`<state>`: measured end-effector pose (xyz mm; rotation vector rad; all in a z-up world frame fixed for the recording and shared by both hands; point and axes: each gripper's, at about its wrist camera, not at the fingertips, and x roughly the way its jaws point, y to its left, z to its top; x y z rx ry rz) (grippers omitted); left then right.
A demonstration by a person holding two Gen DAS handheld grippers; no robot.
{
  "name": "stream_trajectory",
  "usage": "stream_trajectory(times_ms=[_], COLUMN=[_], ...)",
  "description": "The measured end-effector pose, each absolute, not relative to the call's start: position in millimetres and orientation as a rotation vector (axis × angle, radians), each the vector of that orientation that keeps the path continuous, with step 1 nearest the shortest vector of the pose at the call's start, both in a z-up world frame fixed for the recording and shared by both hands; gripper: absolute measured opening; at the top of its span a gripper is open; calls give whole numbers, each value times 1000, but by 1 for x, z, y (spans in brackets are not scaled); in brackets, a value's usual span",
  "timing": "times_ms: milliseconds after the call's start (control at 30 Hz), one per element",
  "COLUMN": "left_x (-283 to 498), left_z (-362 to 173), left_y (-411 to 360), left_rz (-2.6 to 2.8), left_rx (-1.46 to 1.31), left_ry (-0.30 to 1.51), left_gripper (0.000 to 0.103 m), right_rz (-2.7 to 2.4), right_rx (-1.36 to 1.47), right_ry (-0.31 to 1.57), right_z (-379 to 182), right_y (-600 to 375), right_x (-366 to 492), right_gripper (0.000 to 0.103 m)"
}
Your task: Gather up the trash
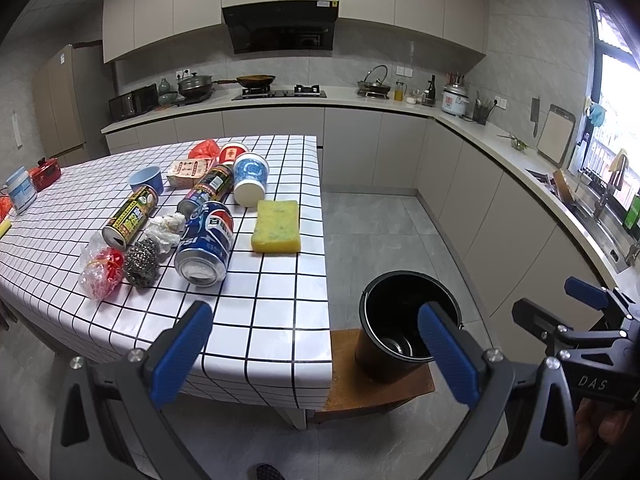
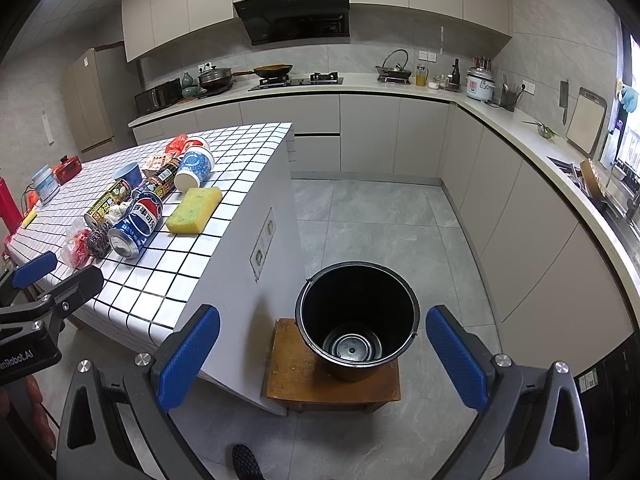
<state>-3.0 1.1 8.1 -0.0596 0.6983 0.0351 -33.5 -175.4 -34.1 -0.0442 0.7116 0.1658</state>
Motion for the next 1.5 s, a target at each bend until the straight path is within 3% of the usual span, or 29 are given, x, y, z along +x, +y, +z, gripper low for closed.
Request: stream_trajectory(times_ms=[1500], left_x=[-1], left_z=[9], left_y=[-4], left_rz=[33], left_rx=[-64], left_ry=[699], left_gripper=[103], right_rz=[168], right_rx=[-41], right_ry=[711], right_z=[-33], right_y=[-176], right_x=[-32], right_gripper=[103])
